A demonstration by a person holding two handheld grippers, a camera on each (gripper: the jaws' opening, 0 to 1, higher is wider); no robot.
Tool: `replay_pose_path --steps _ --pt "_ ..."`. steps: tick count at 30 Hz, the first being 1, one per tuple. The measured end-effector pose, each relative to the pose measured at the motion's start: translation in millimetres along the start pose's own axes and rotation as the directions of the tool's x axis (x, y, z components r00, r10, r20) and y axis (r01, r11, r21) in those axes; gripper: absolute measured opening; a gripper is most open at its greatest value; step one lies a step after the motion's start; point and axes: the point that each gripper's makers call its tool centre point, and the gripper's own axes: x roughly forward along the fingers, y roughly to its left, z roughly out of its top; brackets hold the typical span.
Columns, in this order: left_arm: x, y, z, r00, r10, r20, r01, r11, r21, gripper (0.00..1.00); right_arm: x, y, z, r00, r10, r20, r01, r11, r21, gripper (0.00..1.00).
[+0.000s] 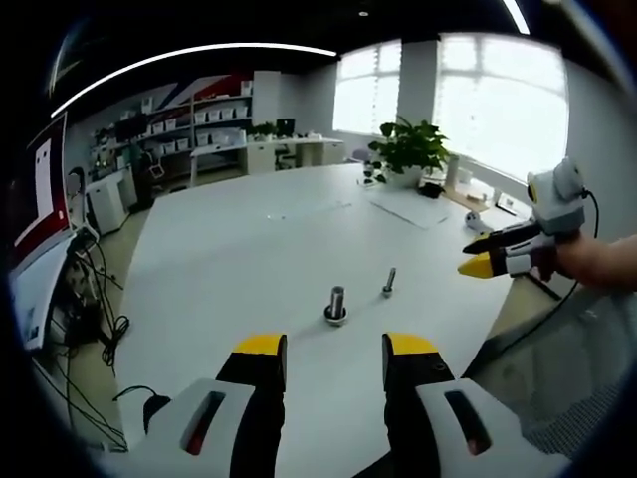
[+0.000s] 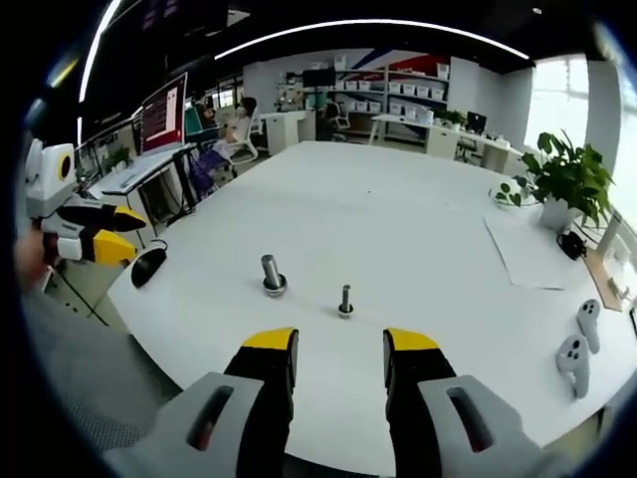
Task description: Place the washer onto the threaded stud by aligning its center hole with the stud, sliding it down to the base, and recovering from edge contact or off-axis alignment until the washer reaches the visible bottom stop.
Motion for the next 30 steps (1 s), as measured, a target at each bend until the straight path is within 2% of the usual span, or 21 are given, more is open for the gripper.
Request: replay_pose_path --steps 14,17,30 --pt "1.8 -2.7 -3.4 1.000 -0.004 -0.022 0.005 1.000 0.012 0.36 -1.0 -4.2 -4.8 1.000 -0.010 -0.017 0.010 1.000 0.007 0.37" --pt "2.5 -2.8 -8.3 0.999 -0.005 -0.041 0.006 1.000 0.014 0.36 0.1 -6.3 -7.3 1.000 -0.012 -0.027 0.012 1.000 0.019 0.37" --pt "3.9 -4.2 -9.7 0.999 -0.016 -0.048 0.017 1.000 0.010 0.36 2.3 -4.9 -11.2 0.999 -0.011 -0.045 0.012 1.000 0.009 0.37"
